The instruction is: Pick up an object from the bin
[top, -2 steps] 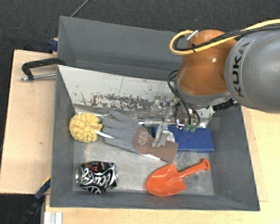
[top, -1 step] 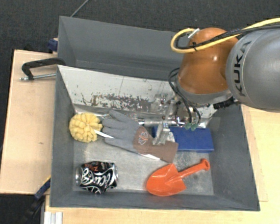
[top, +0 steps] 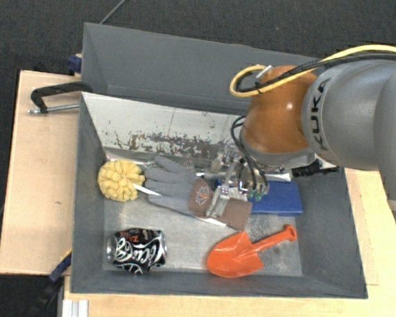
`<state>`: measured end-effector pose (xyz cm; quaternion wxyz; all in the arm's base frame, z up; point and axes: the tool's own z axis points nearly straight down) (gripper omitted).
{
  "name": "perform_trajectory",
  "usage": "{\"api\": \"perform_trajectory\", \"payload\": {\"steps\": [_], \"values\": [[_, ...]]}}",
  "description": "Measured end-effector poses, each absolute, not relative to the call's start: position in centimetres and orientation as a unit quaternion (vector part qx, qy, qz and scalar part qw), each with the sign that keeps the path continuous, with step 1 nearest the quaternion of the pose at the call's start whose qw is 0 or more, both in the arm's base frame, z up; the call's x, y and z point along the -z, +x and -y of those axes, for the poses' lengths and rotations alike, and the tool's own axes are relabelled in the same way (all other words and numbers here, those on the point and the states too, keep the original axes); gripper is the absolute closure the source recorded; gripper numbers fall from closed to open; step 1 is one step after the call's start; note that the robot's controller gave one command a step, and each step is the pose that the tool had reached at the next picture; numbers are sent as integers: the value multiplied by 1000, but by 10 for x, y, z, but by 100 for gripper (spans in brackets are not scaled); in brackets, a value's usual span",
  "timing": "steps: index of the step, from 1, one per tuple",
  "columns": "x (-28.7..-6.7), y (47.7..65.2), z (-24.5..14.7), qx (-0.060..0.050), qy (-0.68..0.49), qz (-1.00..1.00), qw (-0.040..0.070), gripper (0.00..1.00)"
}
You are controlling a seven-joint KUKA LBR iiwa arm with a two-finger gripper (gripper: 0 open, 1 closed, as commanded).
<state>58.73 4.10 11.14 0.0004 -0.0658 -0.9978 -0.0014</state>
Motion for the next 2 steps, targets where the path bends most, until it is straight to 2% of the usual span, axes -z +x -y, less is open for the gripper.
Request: {"api": "perform_trajectory", "payload": {"steps": [1,2], "values": [[-90,586,-42,1,-90,996,2,0],[-112,587,-14,3,-160,987,-2,0]]}}
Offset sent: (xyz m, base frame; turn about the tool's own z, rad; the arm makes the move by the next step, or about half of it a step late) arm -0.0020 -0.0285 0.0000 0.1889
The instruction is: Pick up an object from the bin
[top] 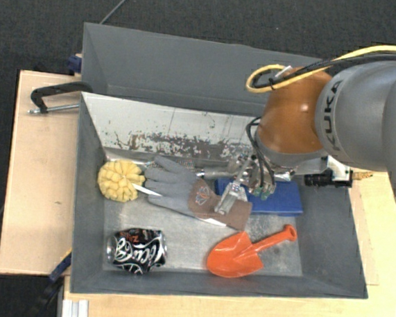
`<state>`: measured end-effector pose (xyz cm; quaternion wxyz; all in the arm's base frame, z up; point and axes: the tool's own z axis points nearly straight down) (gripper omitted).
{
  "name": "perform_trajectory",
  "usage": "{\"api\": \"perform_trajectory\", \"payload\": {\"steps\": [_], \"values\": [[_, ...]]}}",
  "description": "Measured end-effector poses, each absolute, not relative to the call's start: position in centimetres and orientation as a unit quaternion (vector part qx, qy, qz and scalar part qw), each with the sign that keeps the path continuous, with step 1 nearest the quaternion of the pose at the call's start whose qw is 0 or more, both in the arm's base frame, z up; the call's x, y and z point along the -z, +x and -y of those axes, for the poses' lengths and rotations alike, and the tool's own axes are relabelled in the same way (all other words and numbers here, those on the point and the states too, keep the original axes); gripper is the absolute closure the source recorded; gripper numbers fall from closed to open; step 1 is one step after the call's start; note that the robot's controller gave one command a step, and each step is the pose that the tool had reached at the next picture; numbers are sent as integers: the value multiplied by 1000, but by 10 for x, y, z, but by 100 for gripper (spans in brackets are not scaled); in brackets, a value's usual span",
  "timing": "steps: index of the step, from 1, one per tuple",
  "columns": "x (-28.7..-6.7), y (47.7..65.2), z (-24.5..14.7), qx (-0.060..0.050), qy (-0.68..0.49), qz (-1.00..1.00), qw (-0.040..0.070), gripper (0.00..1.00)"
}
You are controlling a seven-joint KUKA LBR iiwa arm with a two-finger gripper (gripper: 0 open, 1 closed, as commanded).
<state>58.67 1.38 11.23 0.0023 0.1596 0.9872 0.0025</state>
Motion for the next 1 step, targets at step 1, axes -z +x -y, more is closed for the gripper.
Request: {"api": "perform_trajectory", "payload": {"steps": [1], "values": [[-76,583,-30,-1,124,-992,1,0]]}}
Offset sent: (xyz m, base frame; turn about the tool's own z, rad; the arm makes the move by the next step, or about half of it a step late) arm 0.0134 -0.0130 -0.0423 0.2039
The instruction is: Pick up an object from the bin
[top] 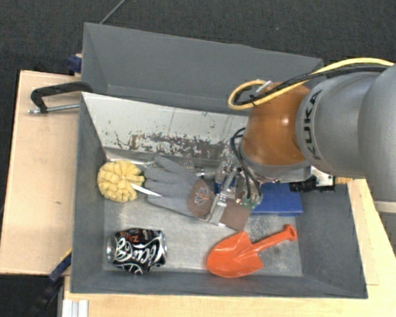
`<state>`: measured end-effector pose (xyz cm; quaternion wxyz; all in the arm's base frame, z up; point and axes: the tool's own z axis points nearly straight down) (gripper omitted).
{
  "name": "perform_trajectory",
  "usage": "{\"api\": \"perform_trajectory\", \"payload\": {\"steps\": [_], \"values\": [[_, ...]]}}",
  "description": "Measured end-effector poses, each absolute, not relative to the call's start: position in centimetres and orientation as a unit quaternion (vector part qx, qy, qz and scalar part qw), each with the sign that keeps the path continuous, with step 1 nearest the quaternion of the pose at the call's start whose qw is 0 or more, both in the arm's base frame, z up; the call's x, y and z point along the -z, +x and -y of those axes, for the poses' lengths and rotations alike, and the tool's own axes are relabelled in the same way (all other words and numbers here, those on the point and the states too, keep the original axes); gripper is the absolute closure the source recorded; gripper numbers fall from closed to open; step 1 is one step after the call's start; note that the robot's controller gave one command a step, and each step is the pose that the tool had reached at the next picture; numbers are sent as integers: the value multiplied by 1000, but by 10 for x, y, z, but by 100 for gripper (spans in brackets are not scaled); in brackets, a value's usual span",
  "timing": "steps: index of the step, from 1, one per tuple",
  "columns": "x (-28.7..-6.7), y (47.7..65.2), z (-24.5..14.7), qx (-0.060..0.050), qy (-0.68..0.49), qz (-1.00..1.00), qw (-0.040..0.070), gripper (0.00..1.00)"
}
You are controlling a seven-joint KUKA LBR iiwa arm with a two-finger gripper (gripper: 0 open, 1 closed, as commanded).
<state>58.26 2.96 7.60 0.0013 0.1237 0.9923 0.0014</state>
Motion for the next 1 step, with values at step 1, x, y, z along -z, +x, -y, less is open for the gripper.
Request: {"api": "perform_trajectory", "payload": {"steps": [1], "values": [[-73,601,-11,-10,256,-967,0,100]]}}
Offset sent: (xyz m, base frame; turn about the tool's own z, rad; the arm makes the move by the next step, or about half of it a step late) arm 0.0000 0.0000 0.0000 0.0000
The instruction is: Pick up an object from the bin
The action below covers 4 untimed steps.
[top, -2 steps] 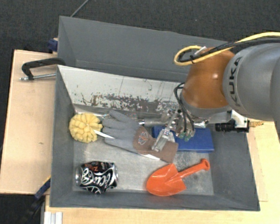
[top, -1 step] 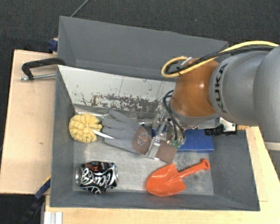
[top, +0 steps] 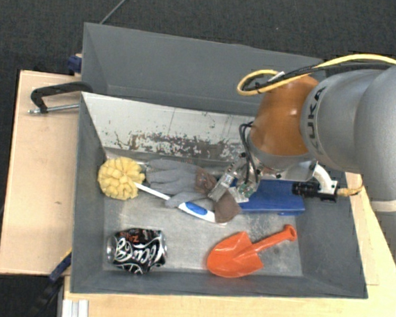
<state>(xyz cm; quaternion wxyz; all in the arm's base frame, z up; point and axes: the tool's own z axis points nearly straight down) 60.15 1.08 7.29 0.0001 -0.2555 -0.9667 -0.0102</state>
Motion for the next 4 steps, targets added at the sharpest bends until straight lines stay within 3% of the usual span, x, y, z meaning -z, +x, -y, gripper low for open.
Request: {"api": "perform_trajectory", "payload": {"steps": [2,4], "values": [[-83,599,-12,10,-255,967,2,100],[-119,599,-11,9,-255,967,2,100]]}}
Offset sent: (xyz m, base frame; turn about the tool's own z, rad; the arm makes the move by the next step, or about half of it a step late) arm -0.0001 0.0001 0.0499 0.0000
